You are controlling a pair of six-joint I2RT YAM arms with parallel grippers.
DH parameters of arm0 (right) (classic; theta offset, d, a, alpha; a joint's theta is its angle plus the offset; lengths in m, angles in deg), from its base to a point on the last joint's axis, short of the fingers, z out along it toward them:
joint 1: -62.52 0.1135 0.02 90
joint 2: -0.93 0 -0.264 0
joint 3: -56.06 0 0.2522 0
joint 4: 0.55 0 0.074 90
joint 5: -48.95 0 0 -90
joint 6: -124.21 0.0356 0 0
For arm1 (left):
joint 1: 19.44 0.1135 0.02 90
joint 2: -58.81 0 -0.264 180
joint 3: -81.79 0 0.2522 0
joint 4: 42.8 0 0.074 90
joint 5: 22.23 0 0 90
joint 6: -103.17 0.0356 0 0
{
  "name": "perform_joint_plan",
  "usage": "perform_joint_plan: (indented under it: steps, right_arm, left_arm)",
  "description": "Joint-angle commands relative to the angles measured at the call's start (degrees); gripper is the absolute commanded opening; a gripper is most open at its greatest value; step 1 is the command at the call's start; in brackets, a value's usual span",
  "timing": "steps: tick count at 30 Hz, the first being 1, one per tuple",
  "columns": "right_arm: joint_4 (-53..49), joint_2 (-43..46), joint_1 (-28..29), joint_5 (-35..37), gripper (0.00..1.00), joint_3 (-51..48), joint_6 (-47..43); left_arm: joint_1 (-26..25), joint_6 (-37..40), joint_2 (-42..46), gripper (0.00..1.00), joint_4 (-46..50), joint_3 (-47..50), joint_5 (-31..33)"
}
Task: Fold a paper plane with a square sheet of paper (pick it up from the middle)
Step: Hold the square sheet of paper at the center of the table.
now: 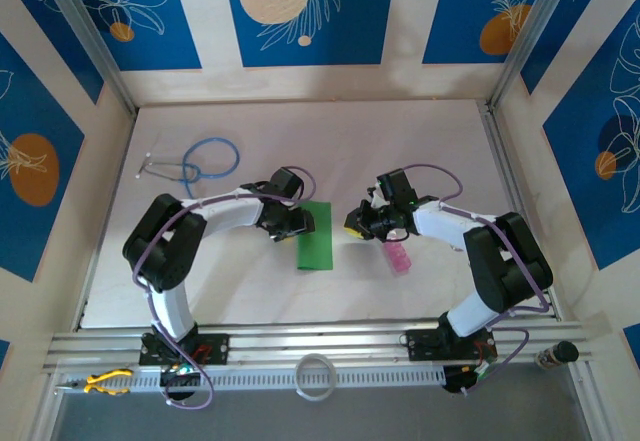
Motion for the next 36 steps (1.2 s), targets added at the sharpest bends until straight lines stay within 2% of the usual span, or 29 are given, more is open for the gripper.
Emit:
perform_joint_plan:
  steps: [1, 17, 28, 36]
  right_arm:
    - [-1.5, -1.0, 0.4, -1.1, 0.16, 1.7, -0.5]
    - [-1.8, -2.1, 1.1, -2.3, 0.15, 3.1, -1.3]
    - [-1.9, -6.4, 3.7, -0.9, 0.11, 5.8, -2.1]
    - [-2.7, -10.5, 7.0, 3.2, 0.01, 10.0, -3.0]
  left_arm:
    - [0.2, 2.2, -4.3, 0.57, 0.1, 0.6, 3.0]
    - [0.3, 1.8, -4.9, 0.58, 0.5, 0.1, 3.5]
    - [0.3, 0.8, -4.8, 0.58, -0.6, 0.9, 3.1]
    - [0.2, 1.1, -4.7, 0.58, -0.6, 0.9, 3.0]
